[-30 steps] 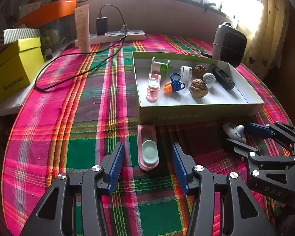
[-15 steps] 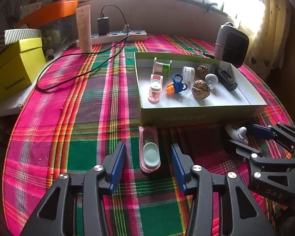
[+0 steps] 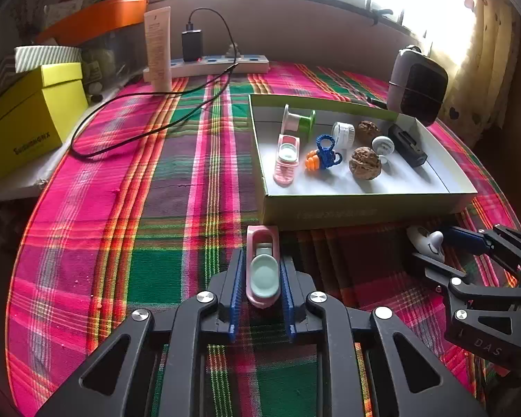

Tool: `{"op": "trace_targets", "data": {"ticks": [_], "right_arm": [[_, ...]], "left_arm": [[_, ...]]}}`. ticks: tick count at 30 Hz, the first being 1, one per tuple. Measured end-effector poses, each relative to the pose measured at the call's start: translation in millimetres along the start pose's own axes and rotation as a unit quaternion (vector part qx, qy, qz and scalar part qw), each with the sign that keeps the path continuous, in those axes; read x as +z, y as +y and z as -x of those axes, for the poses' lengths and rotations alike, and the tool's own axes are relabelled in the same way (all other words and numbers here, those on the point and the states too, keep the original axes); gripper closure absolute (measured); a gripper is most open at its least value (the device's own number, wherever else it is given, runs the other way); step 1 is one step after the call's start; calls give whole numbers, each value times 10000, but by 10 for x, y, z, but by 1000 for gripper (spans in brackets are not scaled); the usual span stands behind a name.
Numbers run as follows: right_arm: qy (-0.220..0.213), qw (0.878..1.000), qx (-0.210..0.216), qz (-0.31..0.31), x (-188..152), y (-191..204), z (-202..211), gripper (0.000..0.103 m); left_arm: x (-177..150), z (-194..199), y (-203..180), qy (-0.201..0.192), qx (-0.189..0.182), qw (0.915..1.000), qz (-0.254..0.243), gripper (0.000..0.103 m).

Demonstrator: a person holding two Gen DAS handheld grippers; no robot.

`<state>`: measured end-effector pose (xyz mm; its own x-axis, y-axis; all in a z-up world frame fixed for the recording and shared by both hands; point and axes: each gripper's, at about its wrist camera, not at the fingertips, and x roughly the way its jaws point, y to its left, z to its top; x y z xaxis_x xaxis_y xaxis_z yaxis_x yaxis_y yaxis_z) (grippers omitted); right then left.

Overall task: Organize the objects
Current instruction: 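Grasp the pink-and-white case on the cloth with the left gripper, then grasp the white round face-shaped toy with the right gripper while the left gripper holds the case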

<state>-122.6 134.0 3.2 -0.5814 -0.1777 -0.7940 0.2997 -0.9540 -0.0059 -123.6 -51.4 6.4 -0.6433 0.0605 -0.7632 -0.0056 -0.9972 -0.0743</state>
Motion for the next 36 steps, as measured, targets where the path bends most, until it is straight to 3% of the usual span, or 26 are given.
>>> {"op": "trace_targets", "data": {"ticks": [13,36], "right_arm": [[-34,10000,-43,1,15,20,17,61],[-50,10000,-51,8,6,20,23,62]], "left_arm": [[1,-2,-18,1,11,10000,-8,87],[-5,-2,-26,2,26,10000,-8,87]]}}
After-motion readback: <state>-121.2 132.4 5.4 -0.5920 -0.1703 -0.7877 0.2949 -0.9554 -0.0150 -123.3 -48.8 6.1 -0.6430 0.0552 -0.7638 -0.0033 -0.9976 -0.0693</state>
